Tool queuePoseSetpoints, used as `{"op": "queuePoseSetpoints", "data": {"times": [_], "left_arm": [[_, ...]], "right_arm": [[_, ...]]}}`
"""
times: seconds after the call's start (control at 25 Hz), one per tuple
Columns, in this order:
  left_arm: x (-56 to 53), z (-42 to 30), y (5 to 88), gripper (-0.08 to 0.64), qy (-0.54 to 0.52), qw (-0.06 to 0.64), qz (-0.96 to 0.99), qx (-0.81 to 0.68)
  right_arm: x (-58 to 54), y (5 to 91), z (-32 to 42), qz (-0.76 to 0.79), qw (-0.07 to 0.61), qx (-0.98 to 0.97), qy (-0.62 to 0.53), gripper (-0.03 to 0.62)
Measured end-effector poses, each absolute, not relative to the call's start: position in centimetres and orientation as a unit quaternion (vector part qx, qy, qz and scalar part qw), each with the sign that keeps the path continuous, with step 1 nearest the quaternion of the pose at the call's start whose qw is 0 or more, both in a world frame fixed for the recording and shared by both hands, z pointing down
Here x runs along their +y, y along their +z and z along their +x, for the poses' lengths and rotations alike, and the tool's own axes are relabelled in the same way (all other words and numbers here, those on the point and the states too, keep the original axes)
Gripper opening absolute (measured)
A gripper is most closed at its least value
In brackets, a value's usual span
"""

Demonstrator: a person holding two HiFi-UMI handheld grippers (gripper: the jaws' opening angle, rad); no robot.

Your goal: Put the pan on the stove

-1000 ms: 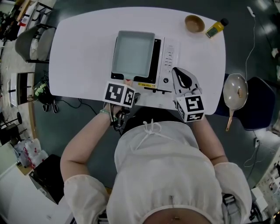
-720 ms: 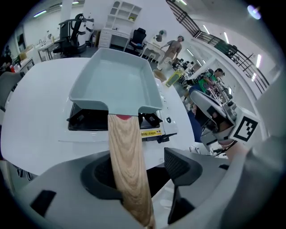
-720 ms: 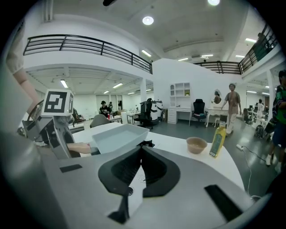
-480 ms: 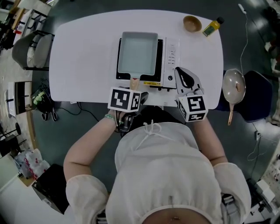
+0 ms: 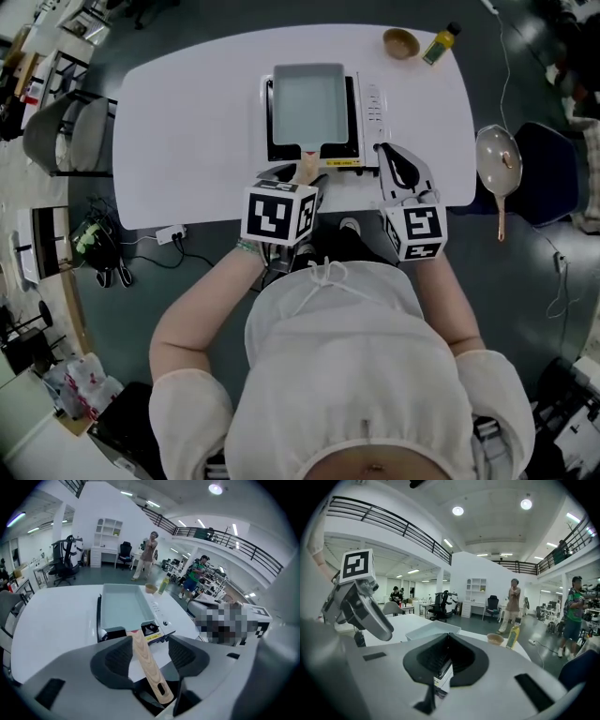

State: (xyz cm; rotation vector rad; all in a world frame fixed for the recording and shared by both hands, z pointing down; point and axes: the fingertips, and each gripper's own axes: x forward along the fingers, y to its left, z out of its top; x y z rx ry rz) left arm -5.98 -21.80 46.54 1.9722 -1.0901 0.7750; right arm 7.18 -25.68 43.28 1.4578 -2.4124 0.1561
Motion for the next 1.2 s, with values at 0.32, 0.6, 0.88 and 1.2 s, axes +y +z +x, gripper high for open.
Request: {"op": "queuePoseSetpoints", "data": {"times": [0.32,0.6,0.88,1.2], "left_arm": [[-21.4,-10.0,42.1,0.023,0.253,0.239,0.807,-0.477],[-20.1,-12.1,37.3,0.021,0.157,0.123,0.860,-0.470],[-18.5,-14.9,33.1,0.021,0.065,0.041,0.877,-0.475],[-17.8,-16.8,31.5,0.021,0.052,-0.001,0.876,-0.480]], "right_arm": [[-21.9,40.6,4.8,0.540,0.130,-0.831,0.025,0.006],[-19.1,38.6,2.9,0.547,0.116,-0.829,-0.001,0.006],[-17.7,37.4,1.7,0.540,0.105,-0.835,-0.006,0.006],[-17.4,34.7,0.8,0.525,0.073,-0.847,-0.039,0.005]]}}
